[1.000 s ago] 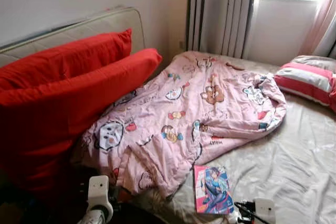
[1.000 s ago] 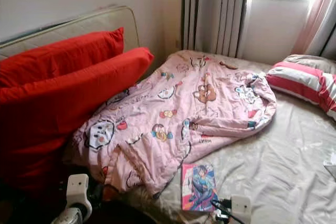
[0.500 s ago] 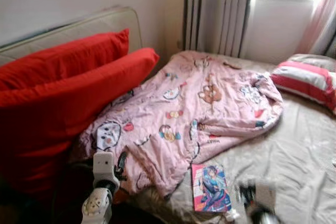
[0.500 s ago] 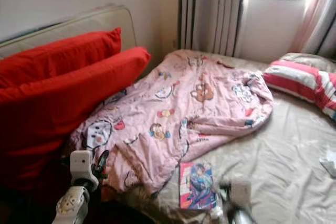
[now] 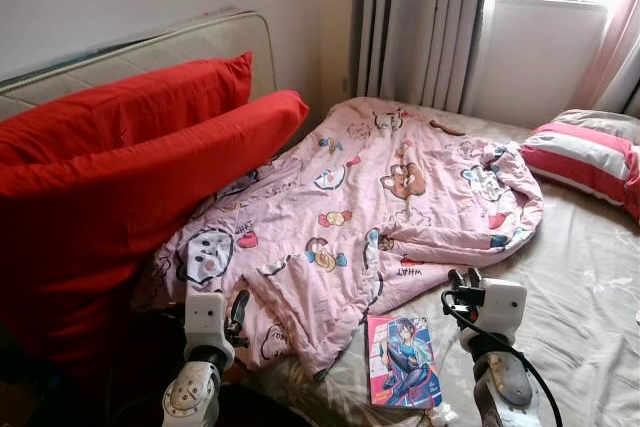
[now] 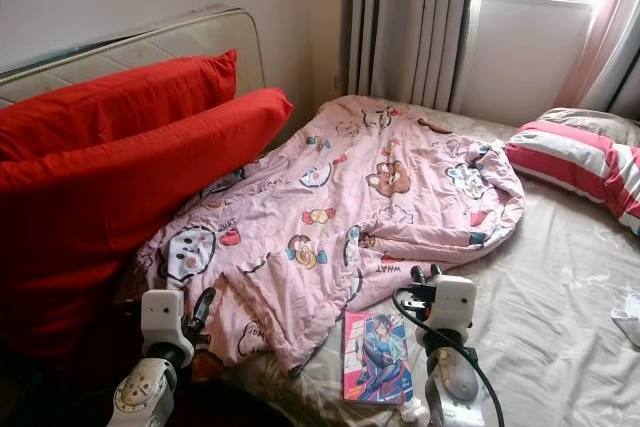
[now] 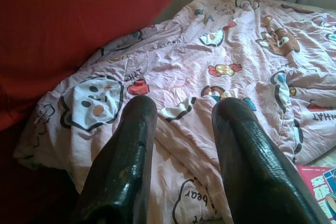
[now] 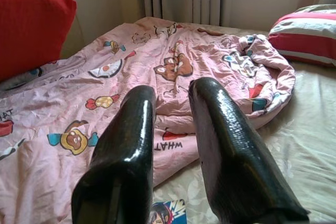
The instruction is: Clean up the room
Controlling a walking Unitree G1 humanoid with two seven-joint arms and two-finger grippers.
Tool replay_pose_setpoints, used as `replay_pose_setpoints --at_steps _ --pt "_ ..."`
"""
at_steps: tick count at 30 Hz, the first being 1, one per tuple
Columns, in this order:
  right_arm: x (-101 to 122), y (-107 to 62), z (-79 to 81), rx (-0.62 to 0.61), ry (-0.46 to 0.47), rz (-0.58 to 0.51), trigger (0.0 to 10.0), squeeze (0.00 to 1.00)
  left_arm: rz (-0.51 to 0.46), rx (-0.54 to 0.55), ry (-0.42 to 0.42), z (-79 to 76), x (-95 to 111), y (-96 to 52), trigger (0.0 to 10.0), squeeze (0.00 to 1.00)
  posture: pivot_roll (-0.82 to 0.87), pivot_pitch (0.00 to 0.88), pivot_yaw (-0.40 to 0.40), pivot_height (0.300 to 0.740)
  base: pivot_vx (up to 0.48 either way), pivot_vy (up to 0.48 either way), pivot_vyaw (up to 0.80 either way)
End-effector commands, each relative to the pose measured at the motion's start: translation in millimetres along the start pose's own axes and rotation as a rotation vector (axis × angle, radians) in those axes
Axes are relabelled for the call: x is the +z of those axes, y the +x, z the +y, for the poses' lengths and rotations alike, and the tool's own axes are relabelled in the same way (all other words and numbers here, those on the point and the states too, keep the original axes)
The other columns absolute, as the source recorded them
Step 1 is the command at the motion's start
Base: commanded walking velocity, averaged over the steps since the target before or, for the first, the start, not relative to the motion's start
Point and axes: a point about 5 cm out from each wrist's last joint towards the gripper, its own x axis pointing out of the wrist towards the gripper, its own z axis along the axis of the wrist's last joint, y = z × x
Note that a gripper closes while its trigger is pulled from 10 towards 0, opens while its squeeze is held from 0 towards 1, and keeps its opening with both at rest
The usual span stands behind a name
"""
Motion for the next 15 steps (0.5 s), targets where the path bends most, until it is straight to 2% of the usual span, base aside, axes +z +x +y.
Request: replay_pose_setpoints --at_steps 1,8,15 --pt "-2.1 -1.7 -0.1 0.003 -0.007 0.01 10.0 0.0 -0.02 0.009 0.011 3.4 5.0 2.7 10.0 0.0 -0.09 0.017 0.016 0.74 0.0 0.0 0.0" --pt "-8.4 -1.5 0.8 -0.001 -0.024 0.071 10.0 0.0 -0.026 0.005 0.012 4.7 8.8 5.9 10.0 0.0 -0.09 0.029 0.02 0.74 0.0 0.0 0.0" --pt "-8.3 0.4 1.8 -0.009 -0.014 0.079 10.0 0.0 -0.018 -0.004 0.009 3.8 8.3 6.7 10.0 0.0 -0.08 0.036 0.021 0.73 0.0 0.0 0.0"
